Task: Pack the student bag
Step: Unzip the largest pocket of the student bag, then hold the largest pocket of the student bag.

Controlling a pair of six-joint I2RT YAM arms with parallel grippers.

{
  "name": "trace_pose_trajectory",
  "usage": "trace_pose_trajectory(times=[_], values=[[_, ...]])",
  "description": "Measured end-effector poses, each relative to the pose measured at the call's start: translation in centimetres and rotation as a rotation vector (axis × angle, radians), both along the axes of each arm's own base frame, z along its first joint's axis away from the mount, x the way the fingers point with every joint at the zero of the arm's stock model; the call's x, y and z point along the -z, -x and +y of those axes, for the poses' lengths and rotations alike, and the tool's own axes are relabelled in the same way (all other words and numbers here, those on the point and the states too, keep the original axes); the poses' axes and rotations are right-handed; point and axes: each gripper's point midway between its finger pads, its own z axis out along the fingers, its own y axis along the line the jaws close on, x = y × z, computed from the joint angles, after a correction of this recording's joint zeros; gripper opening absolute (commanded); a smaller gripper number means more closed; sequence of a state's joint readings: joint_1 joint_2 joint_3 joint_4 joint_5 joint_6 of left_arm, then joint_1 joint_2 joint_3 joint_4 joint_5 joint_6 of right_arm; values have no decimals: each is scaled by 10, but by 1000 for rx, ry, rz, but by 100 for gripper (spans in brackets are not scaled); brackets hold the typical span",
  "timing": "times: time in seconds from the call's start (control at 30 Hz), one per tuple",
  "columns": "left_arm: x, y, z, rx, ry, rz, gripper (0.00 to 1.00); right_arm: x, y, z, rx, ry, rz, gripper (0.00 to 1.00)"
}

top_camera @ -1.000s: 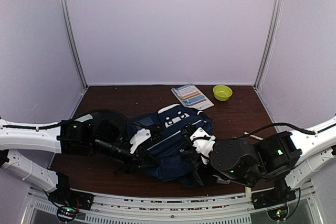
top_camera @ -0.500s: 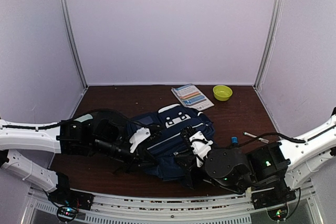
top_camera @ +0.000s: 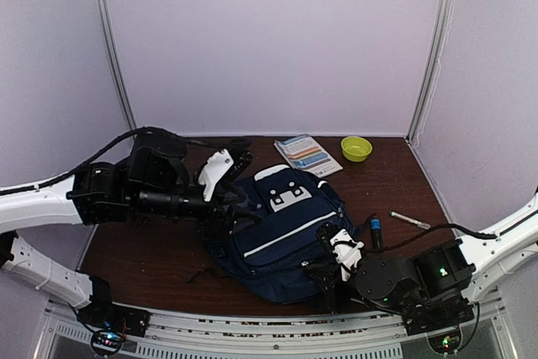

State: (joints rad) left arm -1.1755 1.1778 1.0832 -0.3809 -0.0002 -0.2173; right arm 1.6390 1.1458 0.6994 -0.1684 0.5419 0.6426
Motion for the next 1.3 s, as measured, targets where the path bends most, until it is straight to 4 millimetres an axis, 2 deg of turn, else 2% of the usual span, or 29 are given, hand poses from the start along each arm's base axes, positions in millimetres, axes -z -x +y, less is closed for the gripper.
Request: trace_pose_trajectory(times=[0.1,0.23,0.43,0.53,0.67,0.77,0.9,1.17,1.3], values=[[8,-8,-1,-11,-43,0,60,3,2,2,-11,-10,10,0],[50,-11,-9,25,-159,46,62,8,3,2,-7,-31,25,0],[119,13,-8,144,-303,116,64,28,1,-10,65,-66,109,0],[138,26,-10,195,-344,120,64,36,2,-14,104,-98,175,0],[153,37,-15,235,-383,93,64,50,3,-21,154,-124,253,0],[167,38,-22,234,-422,50,63,60,2,-33,188,-145,292,0],[185,33,-24,200,-493,-20,61,62,1,-41,212,-177,321,0],[180,12,-27,117,-519,-162,61,62,0,-45,234,-211,348,0],[190,17,-33,144,-554,-205,61,62,0,-45,235,-211,350,0]])
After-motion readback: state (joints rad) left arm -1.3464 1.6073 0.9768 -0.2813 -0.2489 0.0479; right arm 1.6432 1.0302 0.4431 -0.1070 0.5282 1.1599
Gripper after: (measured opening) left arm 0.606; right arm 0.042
